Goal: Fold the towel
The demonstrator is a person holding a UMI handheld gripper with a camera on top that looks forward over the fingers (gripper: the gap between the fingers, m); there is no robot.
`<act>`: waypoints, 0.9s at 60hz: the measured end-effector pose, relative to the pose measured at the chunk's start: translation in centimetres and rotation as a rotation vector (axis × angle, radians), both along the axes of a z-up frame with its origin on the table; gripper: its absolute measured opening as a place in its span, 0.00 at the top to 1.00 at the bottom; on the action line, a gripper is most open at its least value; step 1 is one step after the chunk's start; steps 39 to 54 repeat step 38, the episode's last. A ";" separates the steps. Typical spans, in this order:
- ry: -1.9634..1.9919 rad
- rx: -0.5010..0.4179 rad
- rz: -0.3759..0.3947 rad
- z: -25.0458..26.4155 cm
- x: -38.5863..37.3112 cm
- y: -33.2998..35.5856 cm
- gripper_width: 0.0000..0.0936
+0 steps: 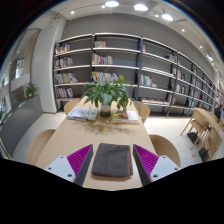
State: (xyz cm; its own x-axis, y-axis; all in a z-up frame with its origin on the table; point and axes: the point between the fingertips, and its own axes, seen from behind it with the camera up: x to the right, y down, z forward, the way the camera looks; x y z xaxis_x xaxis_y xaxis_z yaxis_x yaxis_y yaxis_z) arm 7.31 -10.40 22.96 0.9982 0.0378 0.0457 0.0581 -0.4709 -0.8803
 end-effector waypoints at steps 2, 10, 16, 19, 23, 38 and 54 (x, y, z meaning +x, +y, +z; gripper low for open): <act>0.017 0.016 0.005 0.6 -0.8 -1.1 0.14; 0.056 0.047 -0.008 2.2 -2.2 -5.4 0.14; 0.044 0.060 -0.019 2.4 -2.8 -8.8 0.14; 0.046 0.056 -0.013 2.4 -3.3 -10.3 0.14; 0.045 0.046 0.002 1.9 -4.2 -12.0 0.14; 0.040 0.049 0.014 1.8 -5.4 -15.2 0.14; 0.040 0.049 0.014 1.8 -5.4 -15.2 0.14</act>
